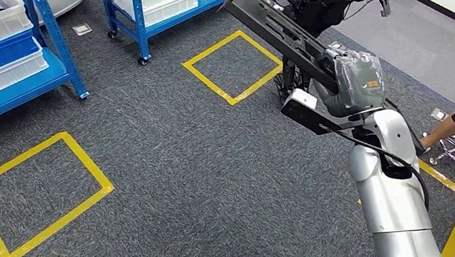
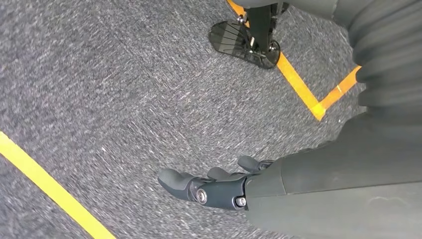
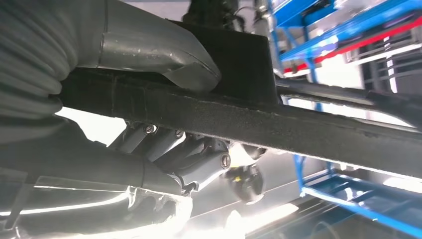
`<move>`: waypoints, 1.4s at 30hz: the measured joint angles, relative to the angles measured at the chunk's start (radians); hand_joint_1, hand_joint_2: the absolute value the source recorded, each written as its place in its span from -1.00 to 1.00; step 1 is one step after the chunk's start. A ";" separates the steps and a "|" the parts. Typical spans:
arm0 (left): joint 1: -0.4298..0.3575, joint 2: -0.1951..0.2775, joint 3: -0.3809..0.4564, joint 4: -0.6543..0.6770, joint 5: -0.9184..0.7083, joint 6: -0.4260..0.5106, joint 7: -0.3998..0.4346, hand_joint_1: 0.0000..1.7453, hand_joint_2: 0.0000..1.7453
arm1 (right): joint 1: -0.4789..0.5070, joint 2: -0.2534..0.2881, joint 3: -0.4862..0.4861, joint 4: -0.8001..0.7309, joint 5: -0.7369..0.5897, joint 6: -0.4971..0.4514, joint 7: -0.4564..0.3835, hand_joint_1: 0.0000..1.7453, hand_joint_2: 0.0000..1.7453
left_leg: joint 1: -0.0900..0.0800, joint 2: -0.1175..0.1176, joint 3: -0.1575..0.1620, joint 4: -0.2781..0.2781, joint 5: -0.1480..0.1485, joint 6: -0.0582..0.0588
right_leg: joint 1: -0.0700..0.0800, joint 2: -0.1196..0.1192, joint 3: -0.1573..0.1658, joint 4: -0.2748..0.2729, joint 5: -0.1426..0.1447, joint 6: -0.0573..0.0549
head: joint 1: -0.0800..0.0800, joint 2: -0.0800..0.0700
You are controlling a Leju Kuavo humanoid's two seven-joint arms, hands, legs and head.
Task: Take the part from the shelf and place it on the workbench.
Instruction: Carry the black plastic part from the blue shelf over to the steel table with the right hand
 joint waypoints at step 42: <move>-0.028 0.004 0.016 -0.003 -0.025 -0.012 0.006 -1.00 1.00 | 0.046 -0.022 -0.040 -0.068 0.012 0.003 0.011 1.00 1.00 | -0.006 0.130 0.011 0.009 -0.021 -0.044 | 0.005 -0.069 0.127 -0.192 0.069 -0.001 | 0.004 0.000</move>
